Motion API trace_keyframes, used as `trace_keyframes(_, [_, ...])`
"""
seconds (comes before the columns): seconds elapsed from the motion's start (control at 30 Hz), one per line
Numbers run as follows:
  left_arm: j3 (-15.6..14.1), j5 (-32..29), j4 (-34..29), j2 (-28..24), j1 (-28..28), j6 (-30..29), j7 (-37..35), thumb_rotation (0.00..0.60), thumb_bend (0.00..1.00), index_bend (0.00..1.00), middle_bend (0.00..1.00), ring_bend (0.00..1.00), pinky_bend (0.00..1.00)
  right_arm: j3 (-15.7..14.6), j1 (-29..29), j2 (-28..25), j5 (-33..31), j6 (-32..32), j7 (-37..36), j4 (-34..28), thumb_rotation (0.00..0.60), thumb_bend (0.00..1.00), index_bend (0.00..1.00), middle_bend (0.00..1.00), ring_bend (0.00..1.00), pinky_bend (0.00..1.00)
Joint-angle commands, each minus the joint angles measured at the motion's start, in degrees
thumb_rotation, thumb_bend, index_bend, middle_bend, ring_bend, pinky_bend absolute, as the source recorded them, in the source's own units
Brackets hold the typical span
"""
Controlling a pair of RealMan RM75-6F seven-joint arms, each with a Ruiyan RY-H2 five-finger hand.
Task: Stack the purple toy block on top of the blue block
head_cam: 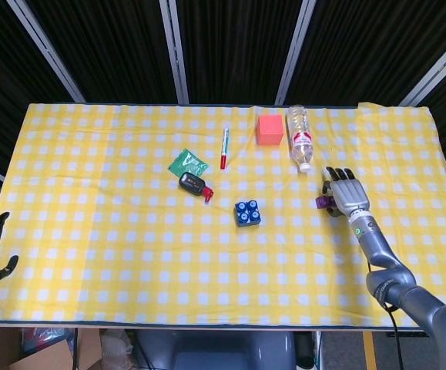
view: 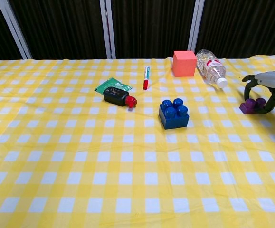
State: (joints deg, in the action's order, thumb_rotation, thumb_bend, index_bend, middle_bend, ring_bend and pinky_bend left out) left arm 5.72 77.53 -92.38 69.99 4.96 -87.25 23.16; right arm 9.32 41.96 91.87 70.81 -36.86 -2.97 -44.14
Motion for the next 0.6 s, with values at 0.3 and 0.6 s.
trace_keyframes(0.3, [-0.2,0.1,-0.1,0.5,0.3,0.2,0.9,0.600,0.27,0.14,0.01,0.00,0.12,-0.4,-0.2,0.3,0.6,0.2,-1.6,1.1,0.600,0.36,0.42,0.00,0.00,0.00])
trace_keyframes(0.6, [-0.1,0.1,0.0,0.5,0.4,0.2,0.9,0.600,0.27,0.14,0.01,0.00,0.12,-0.7,-0.1,1.1,1.5,0.4,-2.8,2.2,0.600,0.36,0.46,0.00,0.00,0.00])
